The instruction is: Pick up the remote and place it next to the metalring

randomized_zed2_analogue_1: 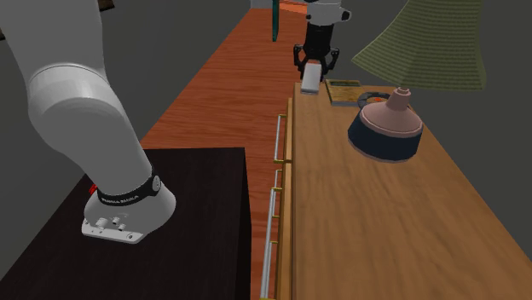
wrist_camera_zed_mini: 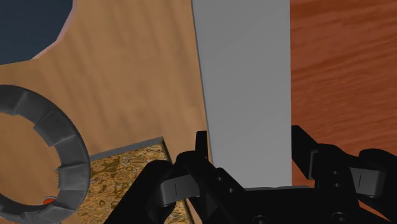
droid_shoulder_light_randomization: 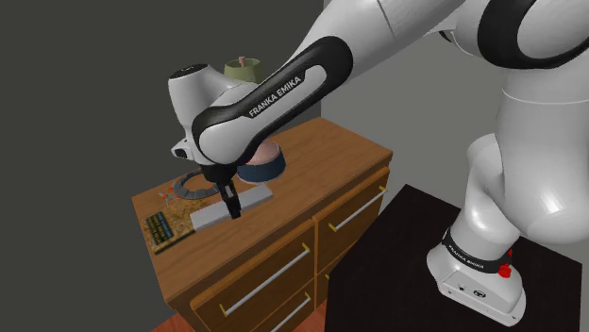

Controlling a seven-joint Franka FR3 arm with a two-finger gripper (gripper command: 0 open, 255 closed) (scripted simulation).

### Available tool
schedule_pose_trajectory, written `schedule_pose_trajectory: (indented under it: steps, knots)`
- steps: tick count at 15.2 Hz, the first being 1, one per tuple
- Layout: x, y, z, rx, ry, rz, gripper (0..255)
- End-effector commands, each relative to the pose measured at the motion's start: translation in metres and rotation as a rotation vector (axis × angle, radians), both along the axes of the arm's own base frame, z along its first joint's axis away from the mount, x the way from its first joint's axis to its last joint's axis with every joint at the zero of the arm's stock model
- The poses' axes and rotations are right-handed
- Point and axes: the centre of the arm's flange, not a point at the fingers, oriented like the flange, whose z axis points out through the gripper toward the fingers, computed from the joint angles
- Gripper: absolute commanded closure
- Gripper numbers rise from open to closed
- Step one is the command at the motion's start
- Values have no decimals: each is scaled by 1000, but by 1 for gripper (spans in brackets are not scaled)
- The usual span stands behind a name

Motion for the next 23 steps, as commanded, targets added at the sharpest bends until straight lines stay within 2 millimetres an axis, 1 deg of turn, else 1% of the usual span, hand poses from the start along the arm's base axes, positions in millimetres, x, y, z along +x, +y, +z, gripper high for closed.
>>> schedule_pose_trajectory:
  steps: [1, 20, 23]
  knots:
    - [1, 25, 2, 0, 0, -1, 255]
    - [1, 25, -100, 0, 0, -1, 255]
    - [1, 25, -100, 0, 0, -1, 255]
